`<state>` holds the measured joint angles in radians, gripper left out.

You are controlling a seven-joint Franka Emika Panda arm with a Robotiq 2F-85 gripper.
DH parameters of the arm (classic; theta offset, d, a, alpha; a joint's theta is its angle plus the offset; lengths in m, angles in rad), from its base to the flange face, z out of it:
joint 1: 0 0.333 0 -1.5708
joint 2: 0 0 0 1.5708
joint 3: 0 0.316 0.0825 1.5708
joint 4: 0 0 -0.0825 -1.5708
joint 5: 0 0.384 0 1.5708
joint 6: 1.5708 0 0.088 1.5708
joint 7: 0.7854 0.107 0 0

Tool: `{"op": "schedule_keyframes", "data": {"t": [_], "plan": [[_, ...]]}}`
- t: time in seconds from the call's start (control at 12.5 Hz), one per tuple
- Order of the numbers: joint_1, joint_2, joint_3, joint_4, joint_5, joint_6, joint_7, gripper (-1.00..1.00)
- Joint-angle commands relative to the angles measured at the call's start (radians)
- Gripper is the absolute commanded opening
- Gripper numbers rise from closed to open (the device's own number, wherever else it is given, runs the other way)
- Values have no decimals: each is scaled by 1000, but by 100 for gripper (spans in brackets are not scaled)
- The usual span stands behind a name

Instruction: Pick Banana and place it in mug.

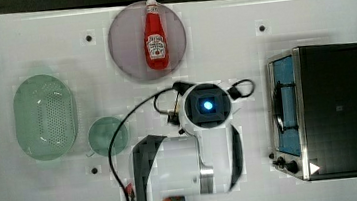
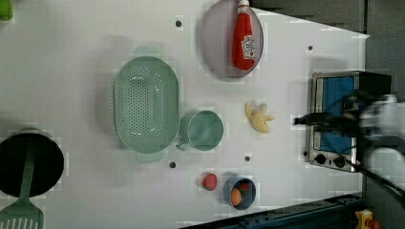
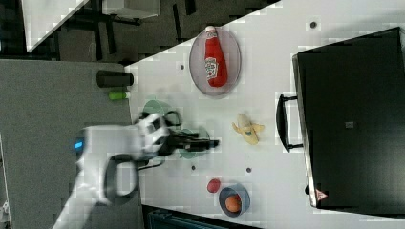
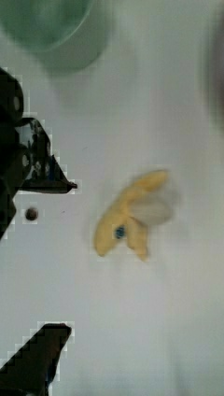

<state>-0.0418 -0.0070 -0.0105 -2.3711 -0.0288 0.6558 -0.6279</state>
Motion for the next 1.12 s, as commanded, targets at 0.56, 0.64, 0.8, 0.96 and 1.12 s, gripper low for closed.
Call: {"op": "schedule_keyframes", "data": {"t": [0.56, 0.64, 0.8, 0.96, 1.12], "plan": [[19, 300, -12, -72, 9, 468, -638, 100], [19, 331, -10, -71, 9, 513, -638, 100], [19, 360, -13, -72, 9, 563, -637, 93], [18, 368, -11, -78, 9, 563, -637, 45], [17, 368, -15, -80, 9, 564, -638, -5]]}}
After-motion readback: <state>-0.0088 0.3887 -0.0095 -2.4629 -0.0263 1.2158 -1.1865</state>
